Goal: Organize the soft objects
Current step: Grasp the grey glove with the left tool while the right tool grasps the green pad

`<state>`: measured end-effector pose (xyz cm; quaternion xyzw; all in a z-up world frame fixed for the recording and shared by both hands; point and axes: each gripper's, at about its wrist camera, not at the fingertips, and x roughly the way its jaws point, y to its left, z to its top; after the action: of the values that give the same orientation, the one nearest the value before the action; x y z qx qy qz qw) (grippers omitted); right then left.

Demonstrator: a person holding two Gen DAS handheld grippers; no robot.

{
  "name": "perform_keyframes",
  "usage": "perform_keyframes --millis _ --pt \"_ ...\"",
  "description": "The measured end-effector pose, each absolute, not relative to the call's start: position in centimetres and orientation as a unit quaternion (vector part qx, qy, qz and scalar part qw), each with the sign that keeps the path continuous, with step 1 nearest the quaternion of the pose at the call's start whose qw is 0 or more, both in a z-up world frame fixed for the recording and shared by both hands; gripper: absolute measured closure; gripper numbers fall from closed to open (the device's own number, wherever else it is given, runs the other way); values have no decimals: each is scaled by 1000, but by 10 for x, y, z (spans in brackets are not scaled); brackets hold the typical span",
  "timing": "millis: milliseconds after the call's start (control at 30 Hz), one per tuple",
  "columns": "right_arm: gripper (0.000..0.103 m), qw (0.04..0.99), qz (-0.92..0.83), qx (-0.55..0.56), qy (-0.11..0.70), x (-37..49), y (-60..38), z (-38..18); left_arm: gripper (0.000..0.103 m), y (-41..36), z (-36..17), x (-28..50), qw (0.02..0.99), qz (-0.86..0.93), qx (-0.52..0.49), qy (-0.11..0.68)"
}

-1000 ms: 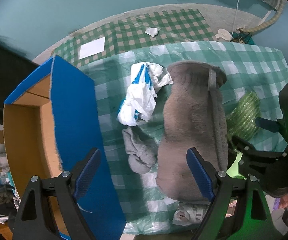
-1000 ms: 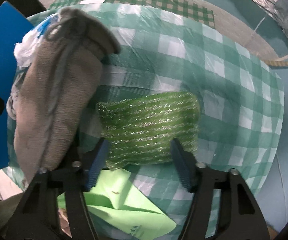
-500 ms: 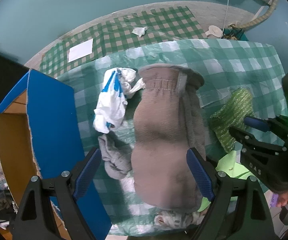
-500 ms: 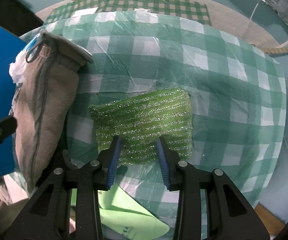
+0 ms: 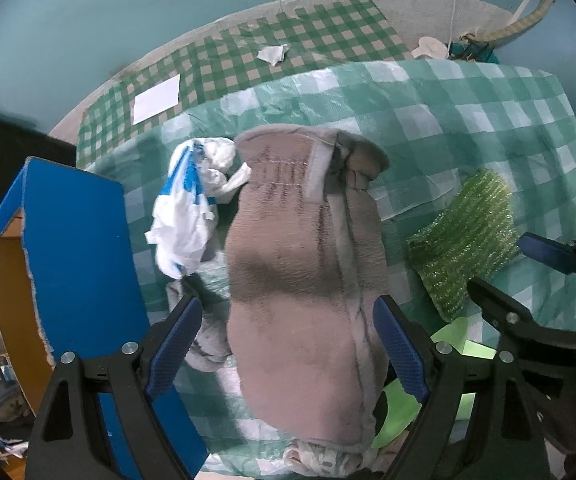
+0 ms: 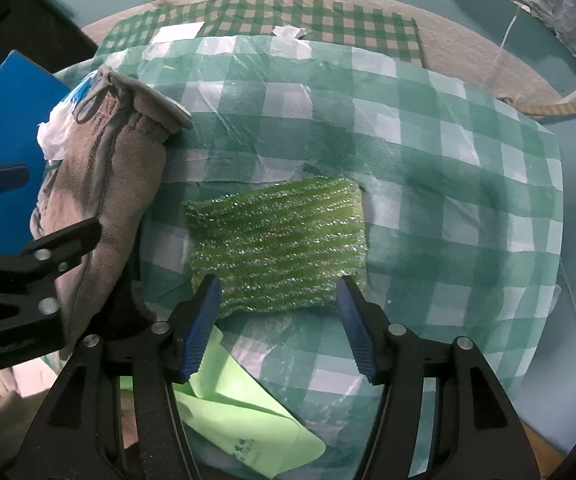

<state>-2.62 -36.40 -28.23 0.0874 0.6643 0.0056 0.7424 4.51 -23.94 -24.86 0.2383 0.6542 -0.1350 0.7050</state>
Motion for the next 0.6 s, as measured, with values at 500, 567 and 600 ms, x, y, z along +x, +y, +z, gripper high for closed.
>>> perform_keyframes --millis 500,567,600 --pt "42 738 3 90 669 -38 -372 -278 16 -253 -279 47 686 -120 243 675" --pt "42 738 5 90 669 -38 -371 -278 19 -251 -282 47 685 -119 239 678" --pt "42 738 6 89 669 -38 -370 -278 21 -250 -284 46 684 -118 237 679"
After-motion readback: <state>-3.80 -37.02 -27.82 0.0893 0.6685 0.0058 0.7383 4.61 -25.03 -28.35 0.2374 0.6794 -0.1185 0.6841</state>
